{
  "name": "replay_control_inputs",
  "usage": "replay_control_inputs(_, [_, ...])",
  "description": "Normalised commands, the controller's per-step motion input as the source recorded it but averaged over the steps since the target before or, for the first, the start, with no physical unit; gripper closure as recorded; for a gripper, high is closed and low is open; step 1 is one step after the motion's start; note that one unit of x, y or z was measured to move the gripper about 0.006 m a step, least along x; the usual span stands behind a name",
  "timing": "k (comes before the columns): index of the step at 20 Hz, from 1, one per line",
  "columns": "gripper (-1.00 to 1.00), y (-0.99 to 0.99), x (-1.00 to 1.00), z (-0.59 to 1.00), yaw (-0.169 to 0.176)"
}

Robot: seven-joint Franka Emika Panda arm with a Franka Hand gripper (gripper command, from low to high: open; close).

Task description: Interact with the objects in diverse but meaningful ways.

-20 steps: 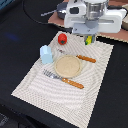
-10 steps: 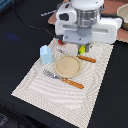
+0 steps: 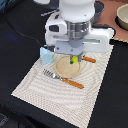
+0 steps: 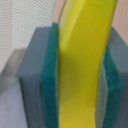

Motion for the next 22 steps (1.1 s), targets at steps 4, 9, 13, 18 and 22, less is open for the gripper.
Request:
replay_control_inputs(4, [1.00,-0.49,0.00,0.16,0.147])
replay_control_inputs(9, [1.00,-0.73,0.03,0.14,0.070])
replay_control_inputs(13, [1.00,-0.82,0.06,0.02,0.038])
replay_control_inputs(18, [1.00,-0.81,0.11,-0.13,0.042])
replay_control_inputs(22, [1.00,-0.61,0.12,-0.32,0.049])
